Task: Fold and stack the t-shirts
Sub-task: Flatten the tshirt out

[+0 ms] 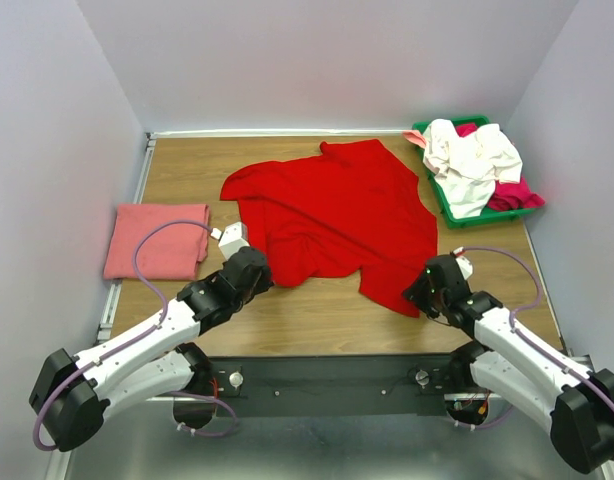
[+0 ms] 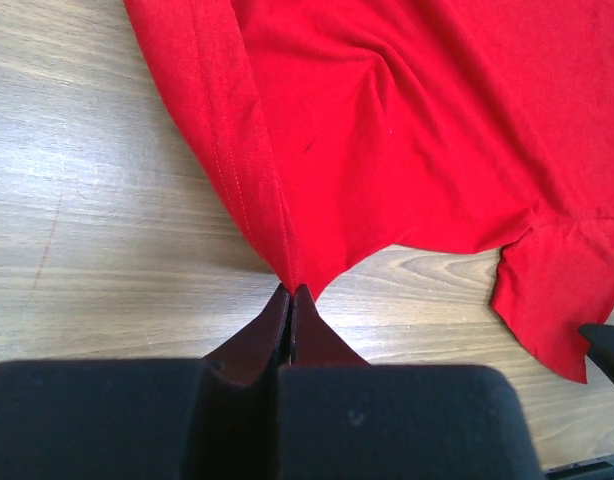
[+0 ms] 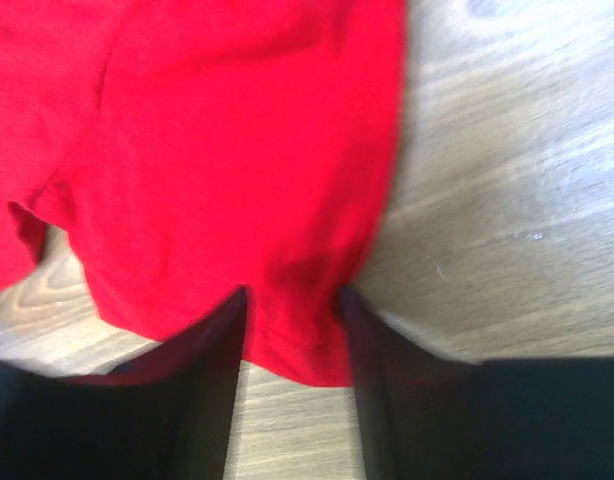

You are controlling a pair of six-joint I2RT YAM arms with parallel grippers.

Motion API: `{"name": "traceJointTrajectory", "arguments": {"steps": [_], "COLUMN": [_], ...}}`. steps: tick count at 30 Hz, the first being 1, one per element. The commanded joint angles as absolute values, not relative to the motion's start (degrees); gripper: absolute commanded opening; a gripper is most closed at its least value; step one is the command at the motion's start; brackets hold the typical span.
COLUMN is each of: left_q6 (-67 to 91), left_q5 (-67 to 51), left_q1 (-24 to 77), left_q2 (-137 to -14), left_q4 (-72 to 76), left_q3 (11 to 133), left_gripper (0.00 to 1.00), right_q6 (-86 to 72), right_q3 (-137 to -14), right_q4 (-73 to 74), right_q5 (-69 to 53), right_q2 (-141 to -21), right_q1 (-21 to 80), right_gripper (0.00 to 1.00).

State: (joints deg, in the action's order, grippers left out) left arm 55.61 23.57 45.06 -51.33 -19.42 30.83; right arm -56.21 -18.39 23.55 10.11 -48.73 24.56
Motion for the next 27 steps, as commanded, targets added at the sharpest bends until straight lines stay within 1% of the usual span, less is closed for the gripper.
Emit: {"name": "traceJointTrajectory", "arguments": {"steps": [1,6,7,9,14,18,21,22,27], "left_q6": [55.72,55.81,55.81,55.90,55.63,55.11,54.49,54.84,53.44], "left_q5": [26.02,25.66,25.66,25.75,25.93,27.51,30.83,31.46,34.97], "left_q1": [44.74,44.74,44.74,44.74,44.74,44.74,44.30,44.21,44.21], "left_q2": [-50.54,-50.01,-49.75,-49.48,-47.99,-46.85,-46.58,-46.58,-45.18], "left_q4": [-19.78,-20.04,-20.21,-20.04,-19.42,-19.77,-22.04,-22.93,-26.36], "left_q3": [31.20,31.03,30.94,30.76,30.85,34.27,40.24,44.00,54.47], "left_gripper": [0.00,0.00,0.00,0.00,0.00,0.00,0.00,0.00,0.00], "right_q6": [-56.87,-56.78,-56.78,-56.60,-54.32,-49.67,-46.33,-45.71,-40.35], "right_q3": [-17.05,-17.67,-17.67,-17.84,-20.92,-27.41,-35.22,-39.42,-52.54], "right_q4": [25.66,25.66,25.58,25.58,24.96,25.66,26.37,26.72,27.95], "right_q5": [9.49,9.84,9.93,10.72,12.30,15.90,20.64,21.44,25.83], "right_q2": [-50.88,-52.21,-52.12,-52.12,-49.40,-45.01,-44.65,-45.17,-44.39], "right_q1": [25.49,26.19,26.37,26.37,26.63,26.63,26.63,26.54,26.54], "right_gripper": [0.42,0.23,0.13,0.00,0.00,0.00,0.00,0.00,0.00]}}
